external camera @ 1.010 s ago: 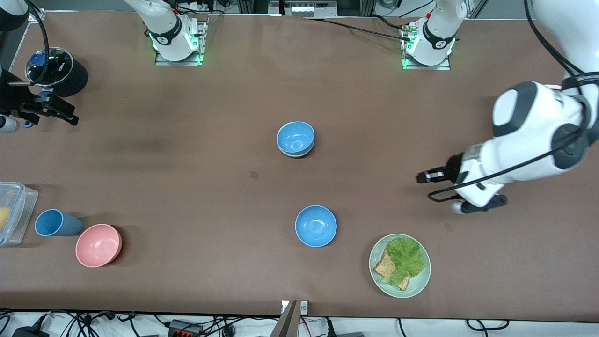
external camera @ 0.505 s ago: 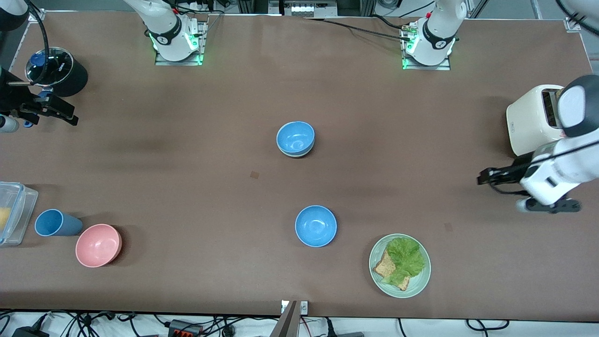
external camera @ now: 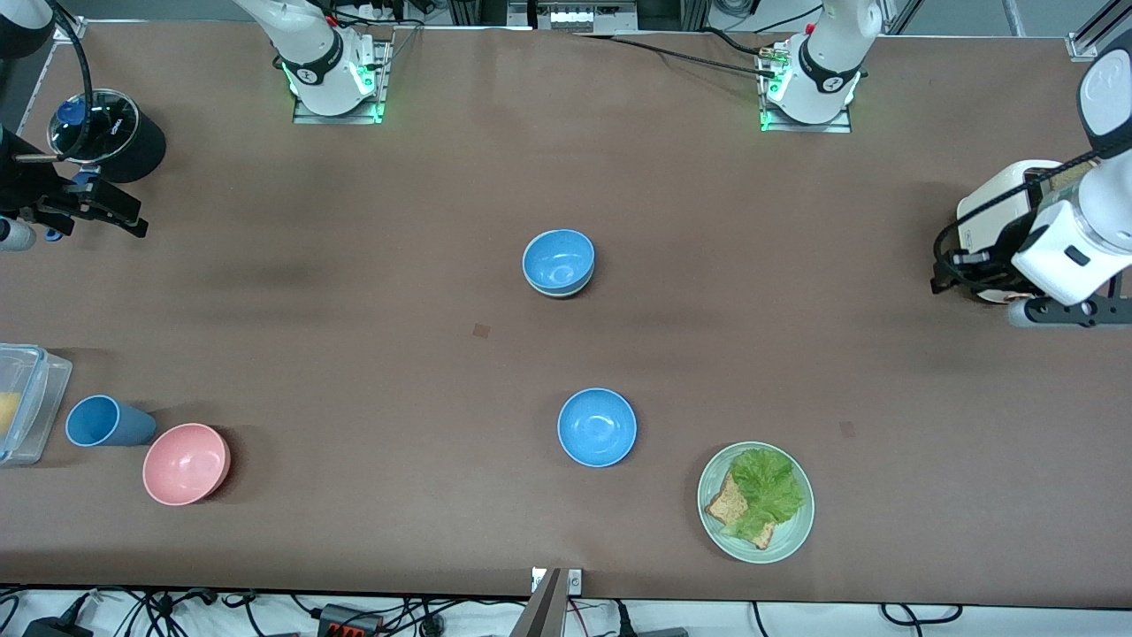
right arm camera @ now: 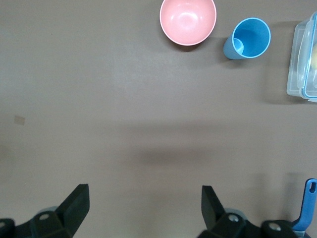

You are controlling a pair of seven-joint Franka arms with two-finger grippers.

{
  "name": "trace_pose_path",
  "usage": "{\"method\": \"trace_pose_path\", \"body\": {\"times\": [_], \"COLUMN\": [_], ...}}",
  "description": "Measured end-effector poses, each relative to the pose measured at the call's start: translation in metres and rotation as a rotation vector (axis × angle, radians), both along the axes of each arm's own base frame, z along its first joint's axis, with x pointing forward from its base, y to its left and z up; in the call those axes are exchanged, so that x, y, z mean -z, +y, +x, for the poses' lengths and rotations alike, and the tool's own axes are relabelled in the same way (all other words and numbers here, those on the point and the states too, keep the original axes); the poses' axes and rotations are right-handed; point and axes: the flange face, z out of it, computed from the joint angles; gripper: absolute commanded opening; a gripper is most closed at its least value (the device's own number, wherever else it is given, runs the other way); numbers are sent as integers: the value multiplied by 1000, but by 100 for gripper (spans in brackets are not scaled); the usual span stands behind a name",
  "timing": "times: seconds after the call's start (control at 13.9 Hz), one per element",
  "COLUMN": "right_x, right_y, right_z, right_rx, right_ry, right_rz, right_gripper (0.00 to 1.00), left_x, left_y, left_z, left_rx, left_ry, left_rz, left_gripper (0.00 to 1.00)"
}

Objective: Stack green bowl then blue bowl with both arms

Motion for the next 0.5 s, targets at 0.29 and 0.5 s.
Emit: {"method": "trace_pose_path", "body": {"times": [0.29,0.5], "right_x": [0,0], "right_y": [0,0], "right_z": [0,0], "right_rx": [1,1], "right_ry": [1,1], "right_rz": [0,0], "right_gripper": [100,100], "left_x": [5,-5], "left_y": [1,-9], "left_z": [-6,-5], "left_rx": [-32,-35], "left_ry": [34,15], "left_rz": [6,8], "left_gripper": [100,100]}}
